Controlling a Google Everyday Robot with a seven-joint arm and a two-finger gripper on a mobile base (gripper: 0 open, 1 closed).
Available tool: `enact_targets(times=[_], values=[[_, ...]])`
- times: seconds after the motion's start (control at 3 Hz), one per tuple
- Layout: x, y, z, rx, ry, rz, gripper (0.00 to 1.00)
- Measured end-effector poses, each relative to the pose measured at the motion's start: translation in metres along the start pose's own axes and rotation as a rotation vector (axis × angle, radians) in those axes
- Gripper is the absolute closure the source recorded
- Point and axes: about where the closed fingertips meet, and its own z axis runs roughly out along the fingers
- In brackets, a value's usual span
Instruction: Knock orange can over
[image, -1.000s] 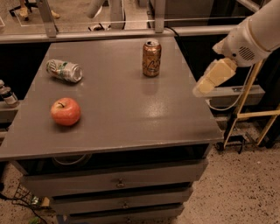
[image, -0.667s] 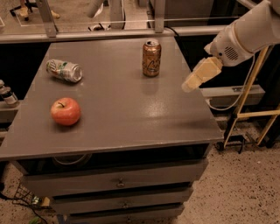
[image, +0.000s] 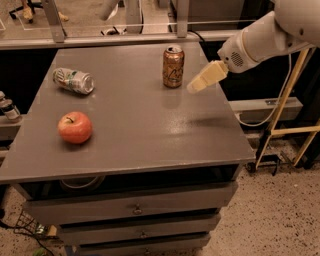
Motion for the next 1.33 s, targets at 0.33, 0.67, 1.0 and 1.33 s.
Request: enact_targets(times=[0.33,0.67,1.0,1.33], values=[[-0.016,-0.009,0.024,0.026,-0.035,0.013,0.0],[-0.029,-0.016,0.044,0.045,-0.065,0.025,0.0],[-0.037,-0.021,0.058,0.045,-0.09,0.036,0.0],[-0.044,-0.023,0.07,0.036,-0.11,0.046,0.0]])
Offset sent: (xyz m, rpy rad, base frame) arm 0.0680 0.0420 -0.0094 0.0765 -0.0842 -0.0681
